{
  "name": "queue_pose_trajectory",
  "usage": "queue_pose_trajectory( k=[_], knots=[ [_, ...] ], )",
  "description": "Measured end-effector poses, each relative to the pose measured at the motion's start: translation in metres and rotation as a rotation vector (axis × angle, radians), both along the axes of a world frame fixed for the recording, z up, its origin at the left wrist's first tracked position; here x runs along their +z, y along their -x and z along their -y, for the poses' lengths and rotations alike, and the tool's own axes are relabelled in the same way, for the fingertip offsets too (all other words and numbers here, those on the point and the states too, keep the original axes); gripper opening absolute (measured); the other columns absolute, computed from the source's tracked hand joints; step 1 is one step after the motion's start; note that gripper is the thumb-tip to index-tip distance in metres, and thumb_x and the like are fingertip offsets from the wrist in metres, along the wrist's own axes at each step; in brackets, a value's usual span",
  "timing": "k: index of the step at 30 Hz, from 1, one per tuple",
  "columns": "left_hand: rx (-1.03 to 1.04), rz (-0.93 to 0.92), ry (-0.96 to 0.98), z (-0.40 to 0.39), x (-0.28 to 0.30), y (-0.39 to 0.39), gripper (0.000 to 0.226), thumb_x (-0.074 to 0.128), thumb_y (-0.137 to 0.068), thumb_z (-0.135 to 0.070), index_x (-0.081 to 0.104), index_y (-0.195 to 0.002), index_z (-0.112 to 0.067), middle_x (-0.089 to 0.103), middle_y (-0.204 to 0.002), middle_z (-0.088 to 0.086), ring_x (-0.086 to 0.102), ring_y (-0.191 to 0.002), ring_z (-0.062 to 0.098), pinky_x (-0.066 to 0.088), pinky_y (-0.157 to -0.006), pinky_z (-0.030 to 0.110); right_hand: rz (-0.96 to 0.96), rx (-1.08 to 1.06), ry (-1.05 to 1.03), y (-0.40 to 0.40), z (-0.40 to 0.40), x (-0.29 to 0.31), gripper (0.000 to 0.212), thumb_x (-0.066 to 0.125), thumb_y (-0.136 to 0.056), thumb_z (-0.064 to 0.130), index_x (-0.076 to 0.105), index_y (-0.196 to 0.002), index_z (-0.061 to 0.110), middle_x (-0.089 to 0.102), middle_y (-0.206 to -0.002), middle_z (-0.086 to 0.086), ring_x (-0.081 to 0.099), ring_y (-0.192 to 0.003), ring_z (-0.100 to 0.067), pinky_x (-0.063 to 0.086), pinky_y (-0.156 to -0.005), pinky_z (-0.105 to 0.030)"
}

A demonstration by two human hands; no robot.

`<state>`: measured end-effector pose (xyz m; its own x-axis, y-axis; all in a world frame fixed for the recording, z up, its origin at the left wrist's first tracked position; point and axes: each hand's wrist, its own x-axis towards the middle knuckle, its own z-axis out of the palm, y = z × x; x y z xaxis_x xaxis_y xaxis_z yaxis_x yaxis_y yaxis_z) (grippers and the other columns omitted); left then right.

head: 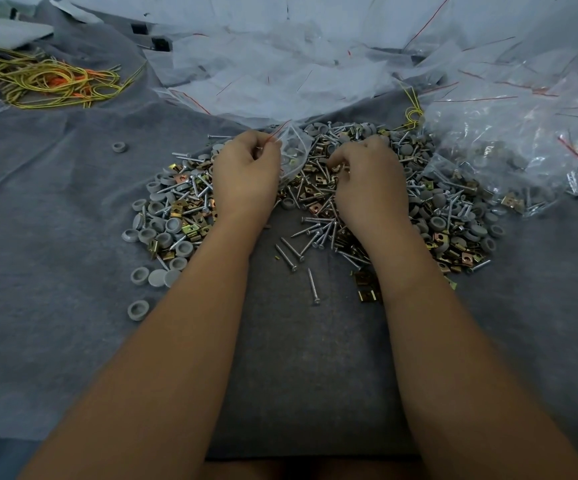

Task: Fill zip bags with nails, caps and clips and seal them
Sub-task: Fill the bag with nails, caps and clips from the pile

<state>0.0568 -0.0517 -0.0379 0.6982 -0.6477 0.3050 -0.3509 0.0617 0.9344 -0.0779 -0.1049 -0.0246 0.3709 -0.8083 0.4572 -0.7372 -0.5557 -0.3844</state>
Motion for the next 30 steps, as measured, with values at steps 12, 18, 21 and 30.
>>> queue_pose_trajectory(
  k=[12, 18, 21, 30],
  knots=[
    [0.008, 0.006, -0.004, 0.002, -0.001, -0.001, 0.012, 0.058, -0.09, -0.02, 0.067, -0.083, -0.02, 0.056, -0.062, -0.002, 0.046, -0.057, 0.013, 0.036, -0.057, 0.029, -0.352, 0.173, -0.005, -0.011, -0.007, 0.0, 0.022, 0.058, -0.092, 0.039, 0.073, -0.107, 0.031, 0.061, -0.111, 0.001, 0.037, -0.119, -0.026, 0.021, -0.094, -0.038],
    [0.003, -0.001, 0.002, 0.002, -0.002, -0.001, 0.013, 0.058, -0.091, -0.02, 0.066, -0.081, -0.02, 0.053, -0.059, -0.006, 0.043, -0.053, 0.009, 0.034, -0.054, 0.027, -0.199, 0.135, 0.023, -0.011, -0.006, 0.0, 0.02, 0.054, -0.097, 0.031, 0.073, -0.096, 0.026, 0.067, -0.093, 0.002, 0.049, -0.108, -0.024, 0.026, -0.093, -0.037],
    [-0.001, 0.015, -0.002, 0.001, -0.003, -0.001, 0.013, 0.057, -0.09, -0.022, 0.066, -0.081, -0.024, 0.054, -0.058, -0.006, 0.045, -0.053, 0.011, 0.036, -0.054, 0.027, 0.115, 0.143, -0.067, -0.006, -0.006, 0.003, 0.019, 0.058, -0.095, 0.025, 0.073, -0.088, 0.015, 0.067, -0.08, 0.001, 0.06, -0.084, -0.021, 0.044, -0.087, -0.036],
    [-0.079, 0.05, -0.022, -0.001, -0.001, 0.004, 0.016, 0.053, -0.081, -0.029, 0.063, -0.073, -0.036, 0.051, -0.049, -0.013, 0.041, -0.043, 0.002, 0.033, -0.05, 0.025, 0.674, 0.149, -0.078, -0.006, -0.01, 0.014, 0.01, 0.069, -0.084, 0.014, 0.067, -0.087, 0.023, 0.067, -0.084, 0.008, 0.062, -0.082, -0.004, 0.047, -0.074, -0.015]
  ],
)
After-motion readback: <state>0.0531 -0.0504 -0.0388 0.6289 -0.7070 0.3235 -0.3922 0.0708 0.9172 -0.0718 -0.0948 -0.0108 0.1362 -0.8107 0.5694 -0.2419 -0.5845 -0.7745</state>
